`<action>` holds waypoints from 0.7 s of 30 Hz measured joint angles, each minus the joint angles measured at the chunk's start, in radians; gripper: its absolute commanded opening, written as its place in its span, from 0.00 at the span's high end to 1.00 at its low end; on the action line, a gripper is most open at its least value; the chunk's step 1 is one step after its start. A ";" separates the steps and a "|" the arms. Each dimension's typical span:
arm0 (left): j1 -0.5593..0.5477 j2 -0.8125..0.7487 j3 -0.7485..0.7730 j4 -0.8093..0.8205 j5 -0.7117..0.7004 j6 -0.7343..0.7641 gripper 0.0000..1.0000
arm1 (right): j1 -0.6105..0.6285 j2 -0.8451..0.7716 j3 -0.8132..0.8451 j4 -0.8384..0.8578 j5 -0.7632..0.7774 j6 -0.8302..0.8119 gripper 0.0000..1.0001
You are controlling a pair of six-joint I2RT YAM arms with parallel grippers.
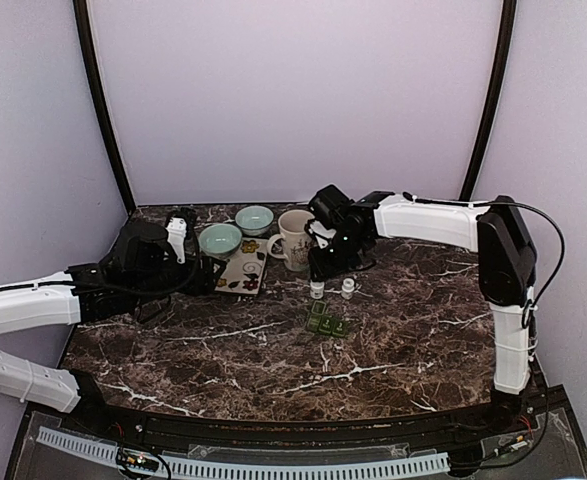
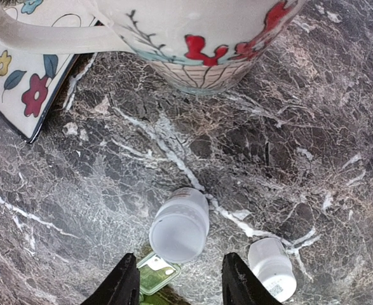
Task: Sort the pills into containers
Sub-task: Pick up the pill bottle from the center of the board.
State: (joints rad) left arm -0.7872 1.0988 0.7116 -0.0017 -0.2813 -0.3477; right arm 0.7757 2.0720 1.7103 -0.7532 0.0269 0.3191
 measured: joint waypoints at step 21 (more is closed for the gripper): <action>0.000 0.035 0.003 0.000 0.000 0.003 0.25 | 0.000 0.000 -0.061 0.106 -0.016 0.026 0.56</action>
State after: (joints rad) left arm -0.7872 1.1336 0.7151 -0.0021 -0.2813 -0.3450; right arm 0.7757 2.0720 1.6489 -0.6472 0.0105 0.3454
